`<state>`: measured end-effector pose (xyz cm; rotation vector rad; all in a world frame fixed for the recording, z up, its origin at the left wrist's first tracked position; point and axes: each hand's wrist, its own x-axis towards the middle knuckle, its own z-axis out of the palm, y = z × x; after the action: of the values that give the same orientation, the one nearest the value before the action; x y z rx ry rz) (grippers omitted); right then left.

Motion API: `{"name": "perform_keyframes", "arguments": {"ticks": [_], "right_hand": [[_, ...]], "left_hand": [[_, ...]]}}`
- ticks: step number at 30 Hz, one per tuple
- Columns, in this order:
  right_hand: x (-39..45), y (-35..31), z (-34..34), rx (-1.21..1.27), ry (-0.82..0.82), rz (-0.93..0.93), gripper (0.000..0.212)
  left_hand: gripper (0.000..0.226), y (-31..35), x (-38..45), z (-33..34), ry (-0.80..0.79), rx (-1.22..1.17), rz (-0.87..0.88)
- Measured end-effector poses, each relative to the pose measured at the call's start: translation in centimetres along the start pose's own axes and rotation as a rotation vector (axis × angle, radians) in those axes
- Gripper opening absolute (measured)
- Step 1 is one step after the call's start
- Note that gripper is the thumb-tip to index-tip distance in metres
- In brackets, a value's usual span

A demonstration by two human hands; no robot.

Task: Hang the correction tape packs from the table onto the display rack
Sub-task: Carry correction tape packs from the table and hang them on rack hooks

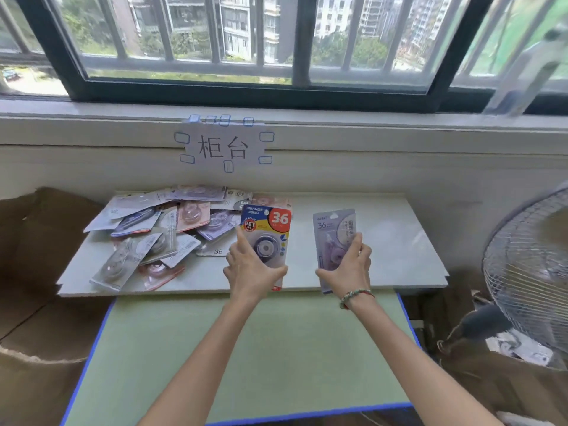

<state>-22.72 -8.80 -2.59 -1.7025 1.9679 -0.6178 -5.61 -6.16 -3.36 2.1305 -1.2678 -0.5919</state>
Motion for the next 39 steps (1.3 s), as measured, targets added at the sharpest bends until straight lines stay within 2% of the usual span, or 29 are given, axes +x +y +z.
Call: {"name": "perform_keyframes", "arguments": {"ticks": [8,19,30,39], "right_hand": [[-9.6,1.6,-4.5,0.088,0.337,0.122,0.119],[-28.3,12.2,-14.5,0.053,0.848,0.552,0.122],[-53.6,25.2,-24.9,-0.013,1.180,0.985,0.122],[-75.1,34.5,-31.3,-0.053,1.339,1.191,0.120]], "left_hand": [[0.130,0.8,-5.4,-2.2,-0.083,-0.177,0.358],[0.122,9.1,-21.9,2.3,-0.408,-0.282,0.722],[0.126,16.2,-50.8,8.7,-0.774,-0.264,1.026],[0.125,17.4,-76.0,11.9,-1.014,-0.279,1.171]]}}
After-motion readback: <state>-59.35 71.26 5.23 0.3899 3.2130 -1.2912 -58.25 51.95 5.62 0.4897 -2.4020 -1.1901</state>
